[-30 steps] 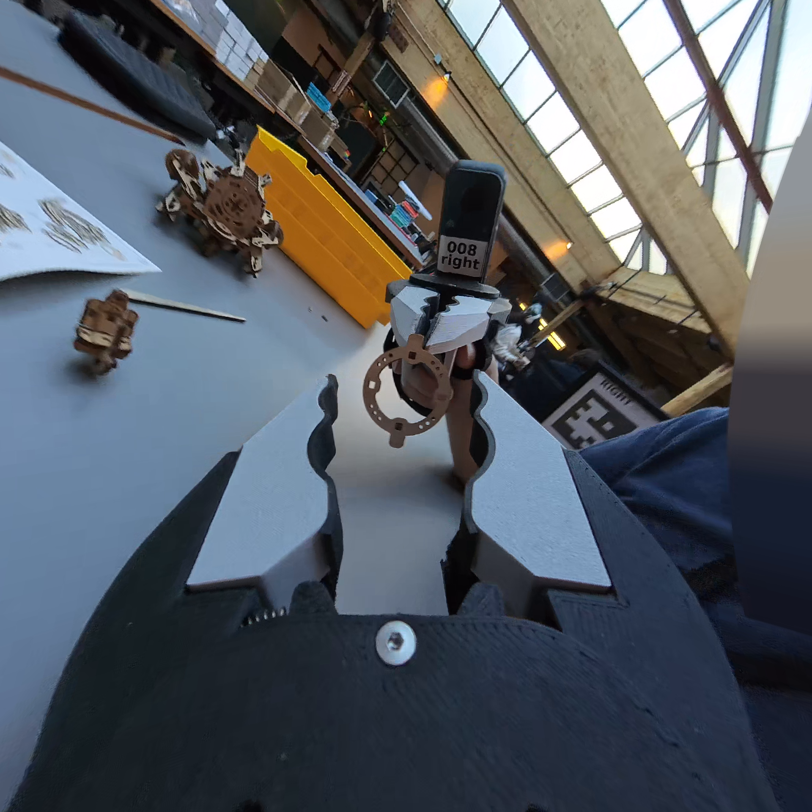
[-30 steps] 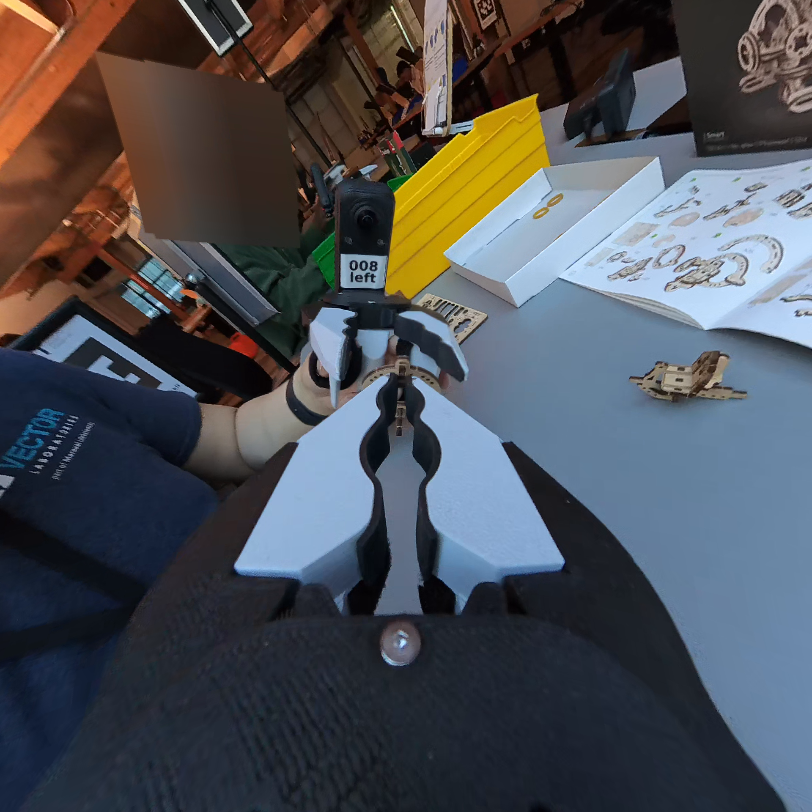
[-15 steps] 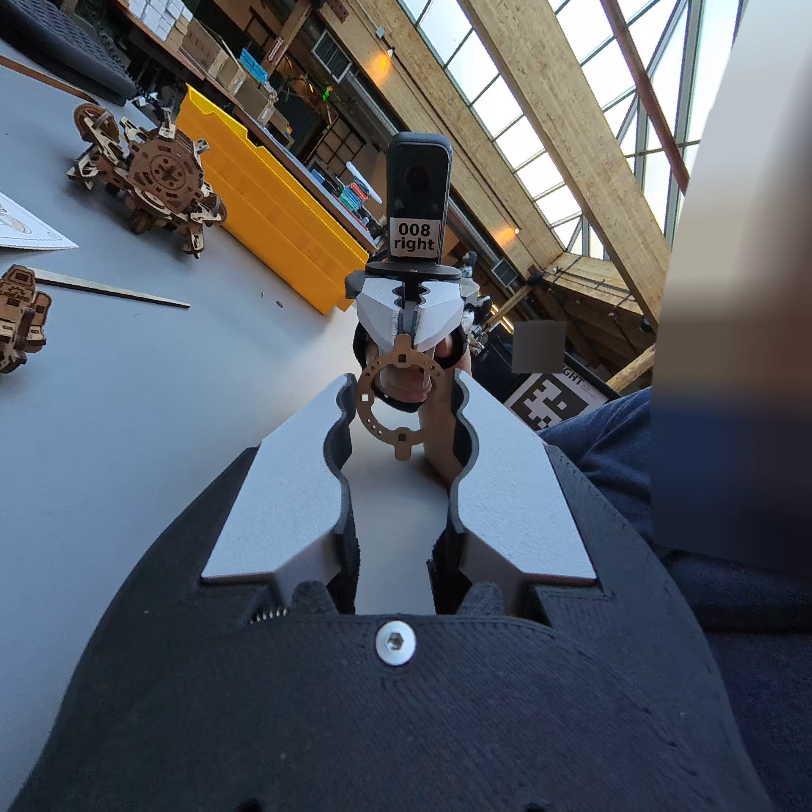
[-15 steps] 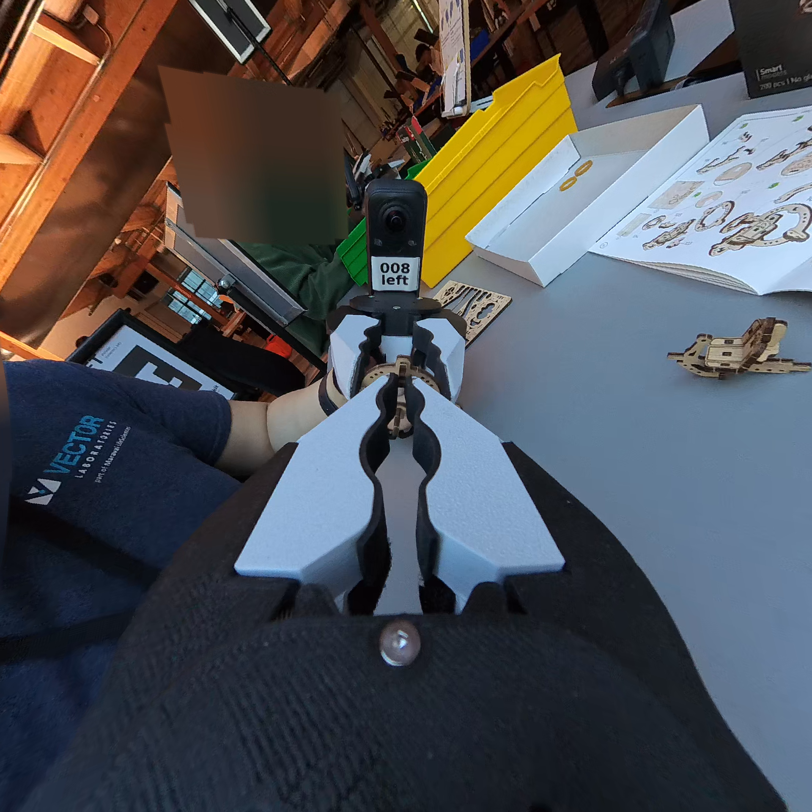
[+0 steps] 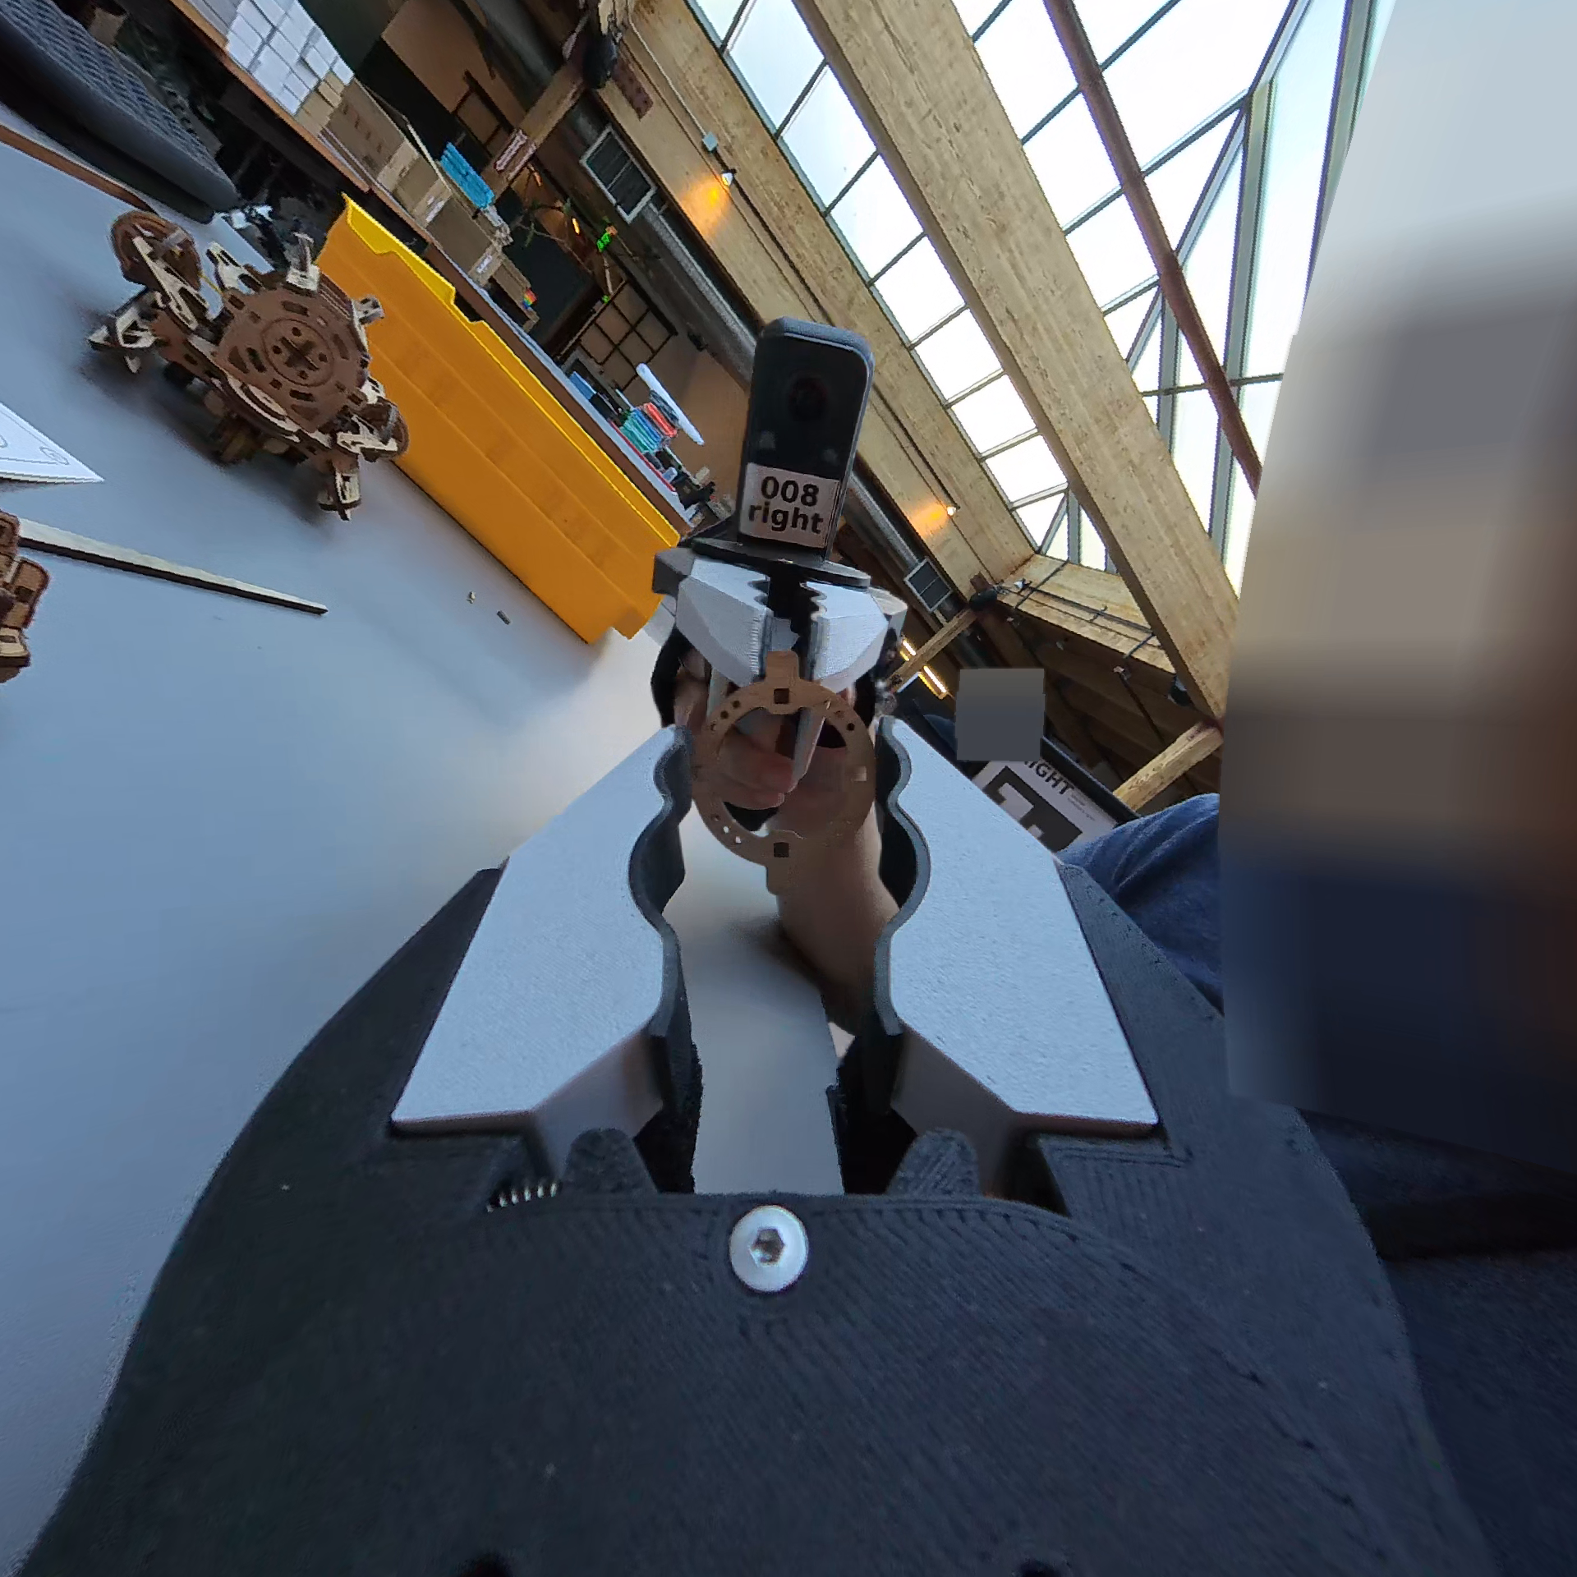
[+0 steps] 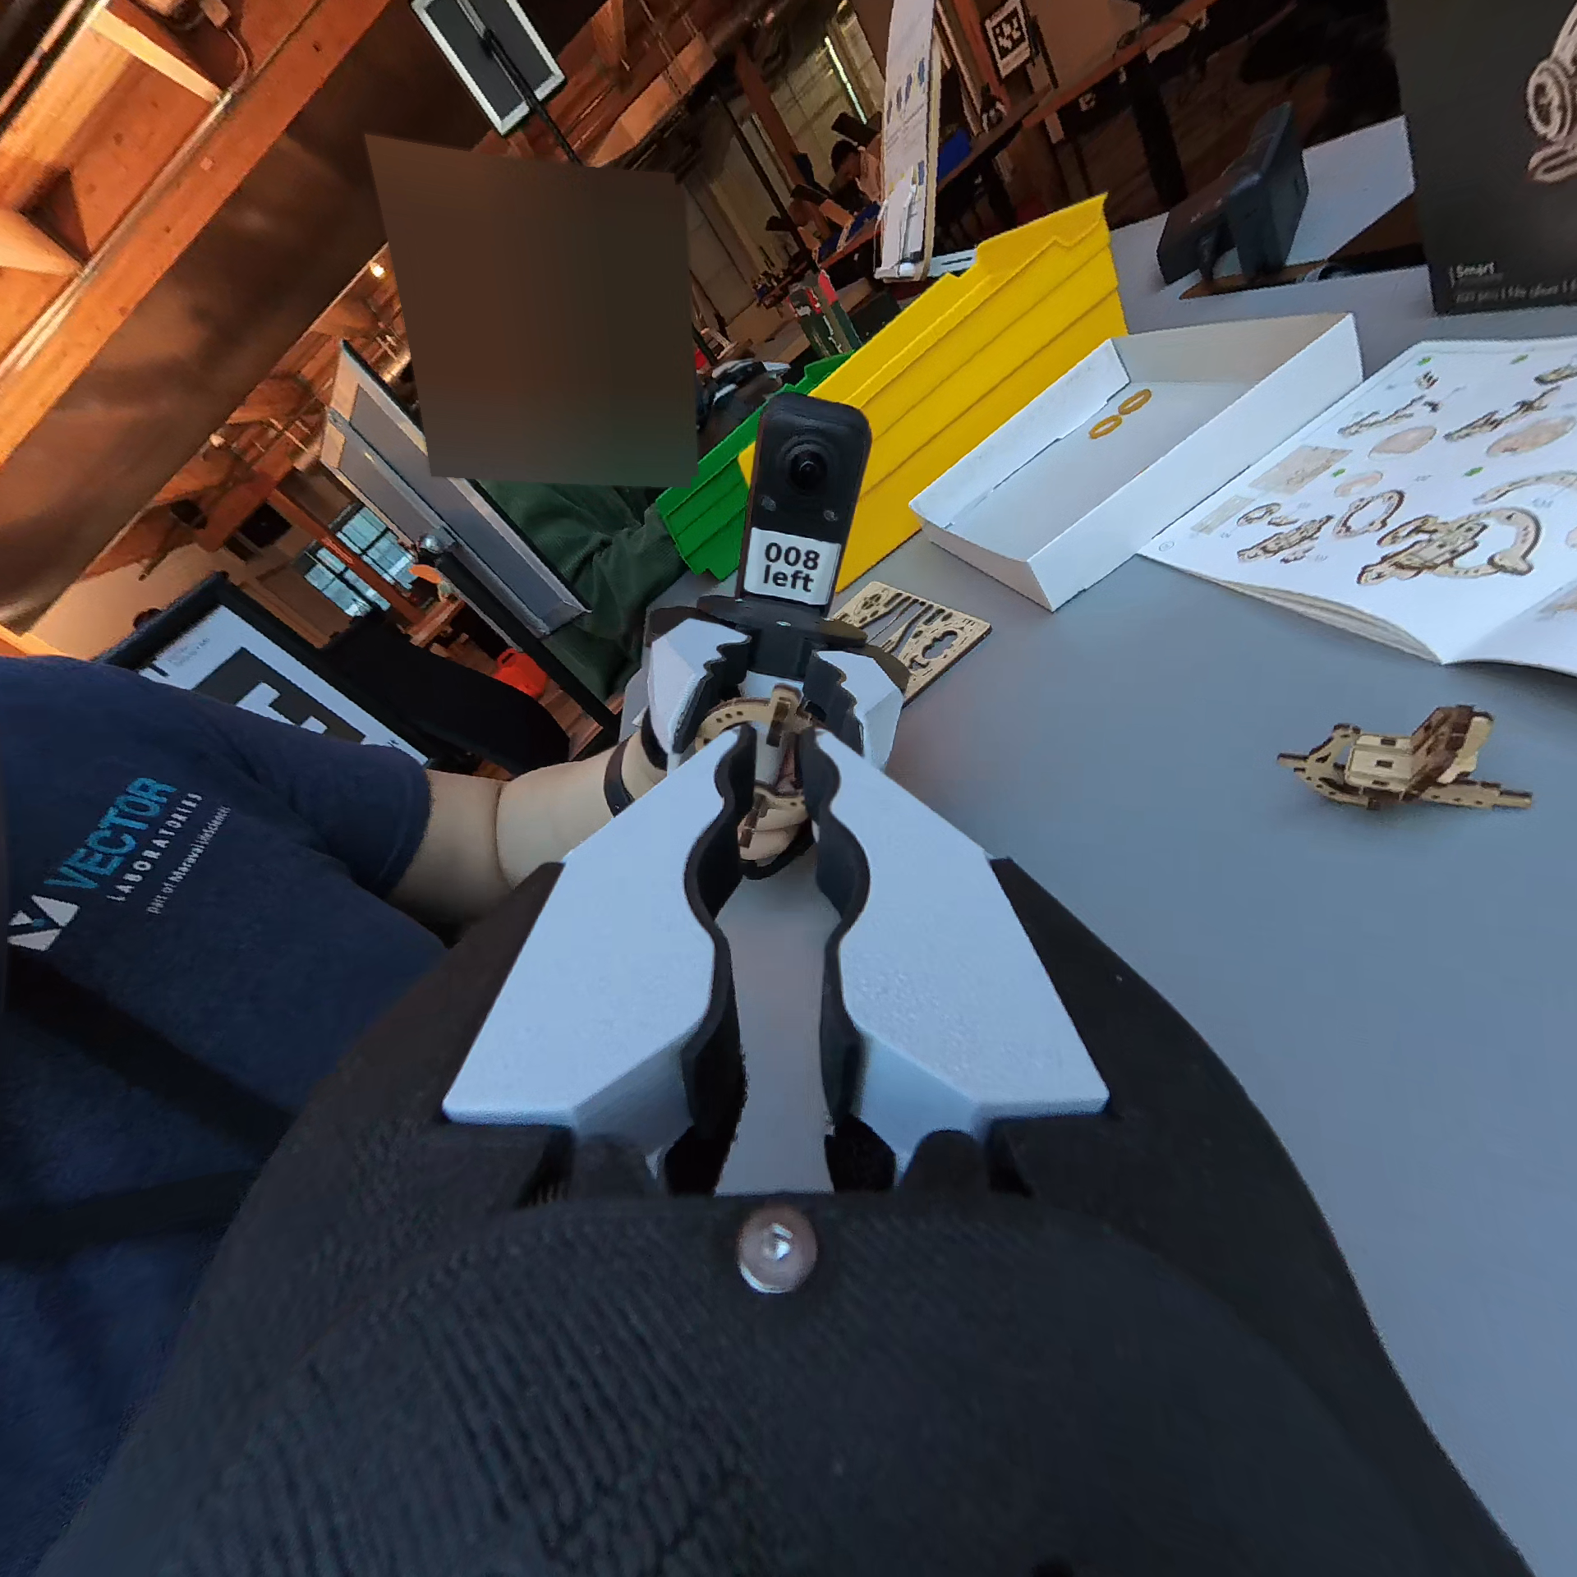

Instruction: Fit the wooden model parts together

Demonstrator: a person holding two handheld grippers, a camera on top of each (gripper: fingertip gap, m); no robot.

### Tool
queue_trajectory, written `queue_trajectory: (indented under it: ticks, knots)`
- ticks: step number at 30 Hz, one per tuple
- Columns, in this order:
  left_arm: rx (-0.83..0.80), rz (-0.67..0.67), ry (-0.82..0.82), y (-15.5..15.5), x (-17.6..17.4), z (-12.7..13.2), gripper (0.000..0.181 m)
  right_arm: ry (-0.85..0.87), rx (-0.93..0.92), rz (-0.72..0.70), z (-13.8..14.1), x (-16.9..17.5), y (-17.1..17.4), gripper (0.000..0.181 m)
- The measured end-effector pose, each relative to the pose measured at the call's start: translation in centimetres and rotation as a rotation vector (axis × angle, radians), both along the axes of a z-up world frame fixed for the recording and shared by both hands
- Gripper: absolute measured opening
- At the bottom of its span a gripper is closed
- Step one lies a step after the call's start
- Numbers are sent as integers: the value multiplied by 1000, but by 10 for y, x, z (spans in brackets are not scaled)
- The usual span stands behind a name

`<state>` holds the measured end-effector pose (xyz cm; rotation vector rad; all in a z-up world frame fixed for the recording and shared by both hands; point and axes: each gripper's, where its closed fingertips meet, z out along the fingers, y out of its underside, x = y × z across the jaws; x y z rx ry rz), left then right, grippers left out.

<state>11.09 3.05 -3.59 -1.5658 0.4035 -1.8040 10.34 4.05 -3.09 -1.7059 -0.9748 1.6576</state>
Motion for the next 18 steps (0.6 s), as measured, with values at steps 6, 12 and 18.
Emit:
queue_trajectory:
  ticks: [6,12,18]
  knots:
    - [-62,-45,-76,-3,-3,7,41,1,265,-6,8,9,-1,19]
    - [-120,-93,-95,-8,1,7,41,-88,867,-128,12,11,-5,24]
    - [-120,-120,-98,-14,7,8,41,-71,1044,-149,18,6,-16,24]
